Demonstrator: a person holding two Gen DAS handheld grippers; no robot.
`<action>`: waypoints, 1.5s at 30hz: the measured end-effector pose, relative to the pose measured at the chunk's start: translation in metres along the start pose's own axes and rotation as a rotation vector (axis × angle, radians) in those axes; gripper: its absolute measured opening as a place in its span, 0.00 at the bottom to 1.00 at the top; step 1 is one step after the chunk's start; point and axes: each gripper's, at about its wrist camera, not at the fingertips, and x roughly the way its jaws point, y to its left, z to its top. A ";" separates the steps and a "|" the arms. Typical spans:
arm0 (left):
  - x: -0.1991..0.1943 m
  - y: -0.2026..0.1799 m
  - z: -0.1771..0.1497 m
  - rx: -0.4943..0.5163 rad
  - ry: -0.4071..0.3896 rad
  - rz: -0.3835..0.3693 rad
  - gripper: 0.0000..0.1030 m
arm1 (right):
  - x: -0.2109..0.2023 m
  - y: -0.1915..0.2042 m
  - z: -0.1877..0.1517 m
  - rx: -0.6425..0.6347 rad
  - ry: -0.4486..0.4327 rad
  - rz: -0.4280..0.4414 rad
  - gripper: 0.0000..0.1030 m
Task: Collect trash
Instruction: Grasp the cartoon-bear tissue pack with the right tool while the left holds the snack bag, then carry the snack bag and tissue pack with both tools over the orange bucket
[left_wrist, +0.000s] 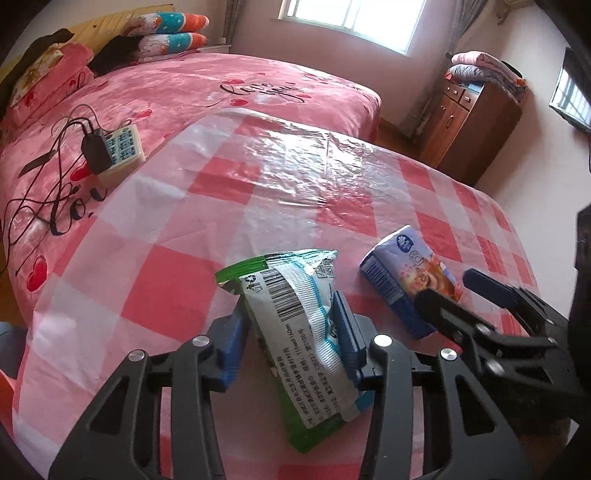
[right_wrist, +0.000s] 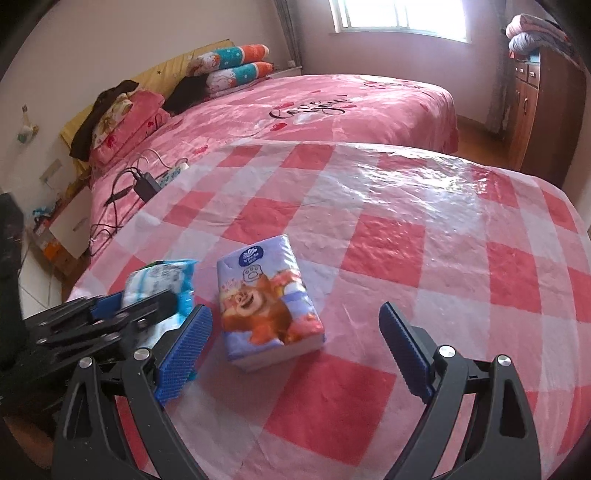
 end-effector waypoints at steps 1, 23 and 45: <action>-0.001 0.002 -0.001 -0.002 -0.001 -0.003 0.43 | 0.003 0.001 0.001 -0.006 0.009 -0.003 0.88; -0.025 0.029 -0.030 -0.033 -0.009 -0.040 0.42 | -0.006 0.023 -0.015 -0.093 -0.006 -0.063 0.53; -0.075 0.049 -0.084 -0.020 0.005 -0.033 0.41 | -0.080 0.049 -0.083 -0.007 -0.036 -0.002 0.53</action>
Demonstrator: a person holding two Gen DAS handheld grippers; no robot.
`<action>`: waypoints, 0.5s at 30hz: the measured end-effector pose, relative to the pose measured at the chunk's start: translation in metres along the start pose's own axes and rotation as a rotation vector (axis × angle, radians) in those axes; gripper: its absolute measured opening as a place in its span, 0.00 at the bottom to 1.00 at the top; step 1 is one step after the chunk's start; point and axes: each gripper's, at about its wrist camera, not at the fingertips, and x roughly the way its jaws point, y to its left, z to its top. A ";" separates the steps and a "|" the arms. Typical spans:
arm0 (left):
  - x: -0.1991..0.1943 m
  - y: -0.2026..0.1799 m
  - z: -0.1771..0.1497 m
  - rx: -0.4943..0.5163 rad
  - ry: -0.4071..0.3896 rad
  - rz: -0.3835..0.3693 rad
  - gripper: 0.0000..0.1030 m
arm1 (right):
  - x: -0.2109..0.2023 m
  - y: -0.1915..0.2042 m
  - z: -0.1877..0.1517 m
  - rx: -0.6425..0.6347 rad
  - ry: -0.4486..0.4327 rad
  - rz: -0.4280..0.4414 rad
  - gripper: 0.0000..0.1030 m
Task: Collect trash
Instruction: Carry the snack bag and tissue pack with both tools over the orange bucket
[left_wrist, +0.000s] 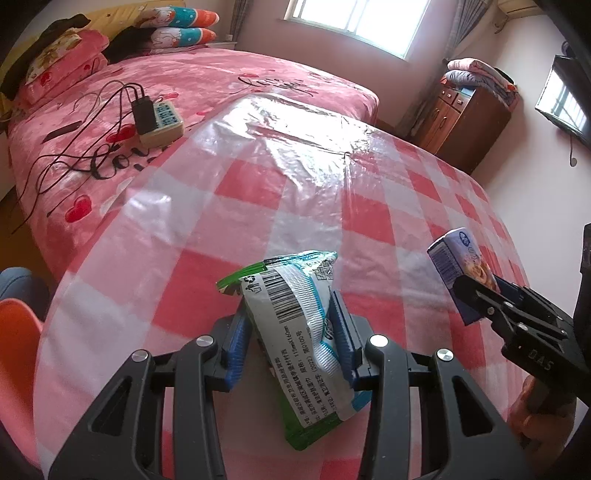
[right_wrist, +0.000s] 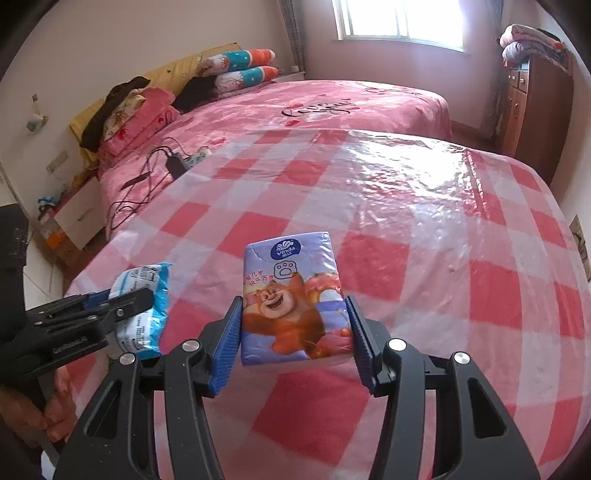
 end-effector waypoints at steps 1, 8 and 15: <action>-0.002 0.001 -0.002 0.000 0.000 0.000 0.41 | -0.003 0.003 -0.003 0.003 -0.003 0.004 0.53; -0.019 0.010 -0.019 -0.007 0.003 -0.020 0.41 | -0.023 0.023 -0.020 -0.008 -0.006 0.014 0.53; -0.036 0.024 -0.034 -0.016 -0.001 -0.028 0.41 | -0.032 0.040 -0.034 -0.018 0.007 0.018 0.53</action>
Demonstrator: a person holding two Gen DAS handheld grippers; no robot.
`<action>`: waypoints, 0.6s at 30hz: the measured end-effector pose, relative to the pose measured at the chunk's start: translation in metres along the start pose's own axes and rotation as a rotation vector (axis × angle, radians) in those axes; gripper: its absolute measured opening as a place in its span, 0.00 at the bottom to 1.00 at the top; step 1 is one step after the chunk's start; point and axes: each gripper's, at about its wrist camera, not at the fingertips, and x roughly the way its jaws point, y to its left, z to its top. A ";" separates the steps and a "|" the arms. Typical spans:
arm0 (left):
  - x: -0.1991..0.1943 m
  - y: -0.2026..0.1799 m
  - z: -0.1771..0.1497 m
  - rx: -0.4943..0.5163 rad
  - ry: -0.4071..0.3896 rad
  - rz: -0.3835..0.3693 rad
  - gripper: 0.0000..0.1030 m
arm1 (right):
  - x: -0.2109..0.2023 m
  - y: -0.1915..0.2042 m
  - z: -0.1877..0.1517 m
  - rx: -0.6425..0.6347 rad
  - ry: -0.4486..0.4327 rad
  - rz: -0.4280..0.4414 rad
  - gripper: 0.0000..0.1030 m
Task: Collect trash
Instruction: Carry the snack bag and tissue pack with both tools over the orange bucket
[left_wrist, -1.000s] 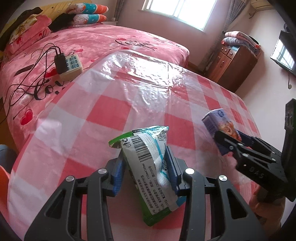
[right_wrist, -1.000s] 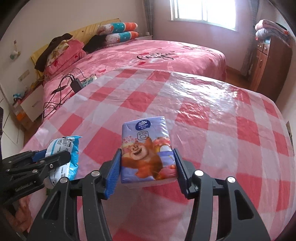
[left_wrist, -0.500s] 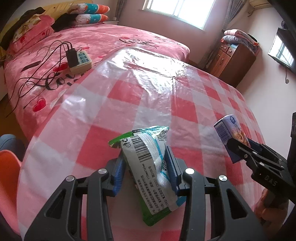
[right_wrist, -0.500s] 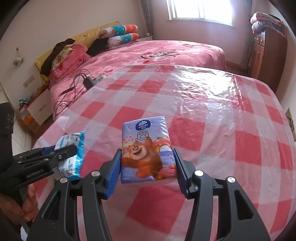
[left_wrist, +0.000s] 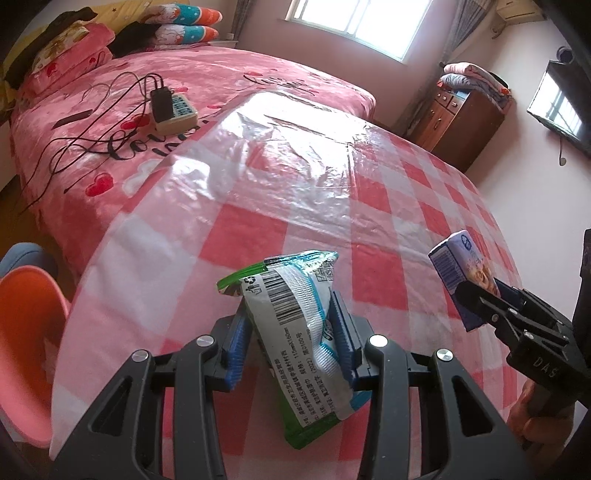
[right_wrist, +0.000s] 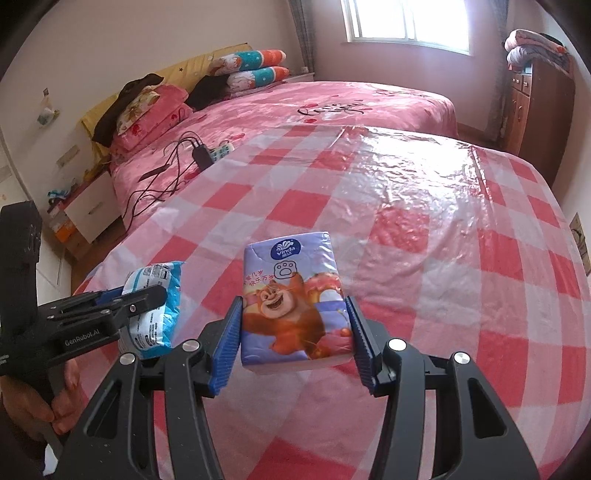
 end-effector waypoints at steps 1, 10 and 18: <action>-0.002 0.002 -0.002 0.000 -0.001 0.001 0.41 | -0.001 0.002 -0.001 -0.002 0.003 0.001 0.53; -0.023 0.028 -0.017 -0.029 -0.009 0.018 0.41 | -0.003 0.028 -0.019 -0.023 0.036 0.028 0.53; -0.047 0.054 -0.021 -0.056 -0.046 0.068 0.41 | 0.001 0.051 -0.030 -0.041 0.073 0.076 0.53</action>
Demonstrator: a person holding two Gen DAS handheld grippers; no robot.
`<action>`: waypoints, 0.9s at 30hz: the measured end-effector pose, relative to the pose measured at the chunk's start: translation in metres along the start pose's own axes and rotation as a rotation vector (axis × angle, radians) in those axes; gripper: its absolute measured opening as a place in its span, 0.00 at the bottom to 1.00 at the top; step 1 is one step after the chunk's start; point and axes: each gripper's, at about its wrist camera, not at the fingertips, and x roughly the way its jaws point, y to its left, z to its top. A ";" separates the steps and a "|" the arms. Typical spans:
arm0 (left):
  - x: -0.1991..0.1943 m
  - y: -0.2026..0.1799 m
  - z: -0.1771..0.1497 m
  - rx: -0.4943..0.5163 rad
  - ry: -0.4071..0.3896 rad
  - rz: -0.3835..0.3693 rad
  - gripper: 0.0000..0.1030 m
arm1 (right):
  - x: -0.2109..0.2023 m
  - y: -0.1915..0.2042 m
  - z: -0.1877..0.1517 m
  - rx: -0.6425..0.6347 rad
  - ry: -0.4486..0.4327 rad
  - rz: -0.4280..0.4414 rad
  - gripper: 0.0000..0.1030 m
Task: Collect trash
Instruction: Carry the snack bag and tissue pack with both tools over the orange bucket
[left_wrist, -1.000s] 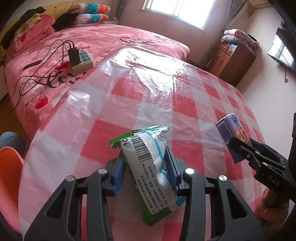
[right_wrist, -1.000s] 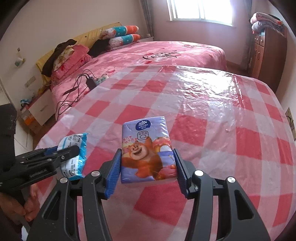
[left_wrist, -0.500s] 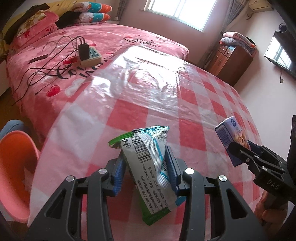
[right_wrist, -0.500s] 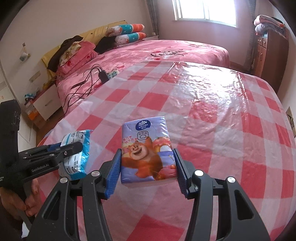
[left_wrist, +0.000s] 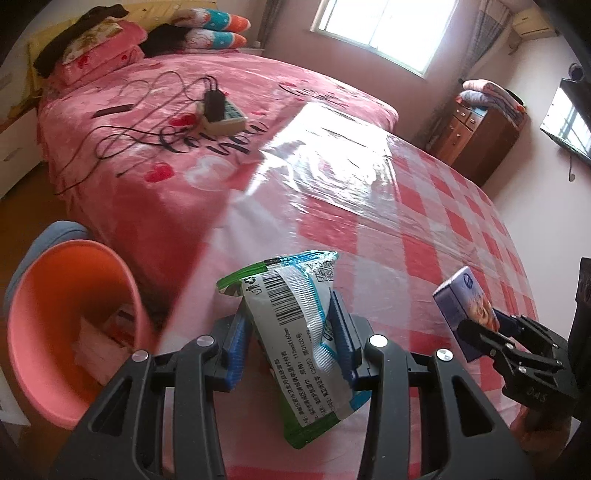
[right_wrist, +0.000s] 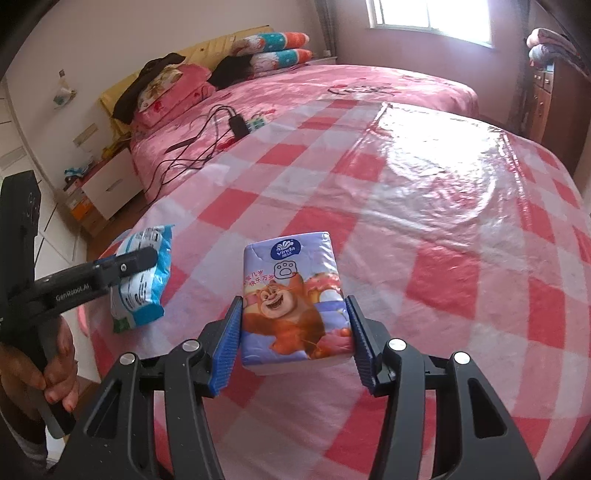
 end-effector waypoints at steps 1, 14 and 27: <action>-0.003 0.004 0.000 0.000 -0.006 0.010 0.41 | 0.001 0.003 0.001 -0.005 0.002 0.003 0.53; -0.034 0.051 -0.003 -0.023 -0.070 0.124 0.41 | 0.012 0.067 0.017 -0.132 0.026 0.071 0.53; -0.051 0.115 -0.009 -0.085 -0.108 0.280 0.41 | 0.040 0.150 0.037 -0.303 0.058 0.160 0.53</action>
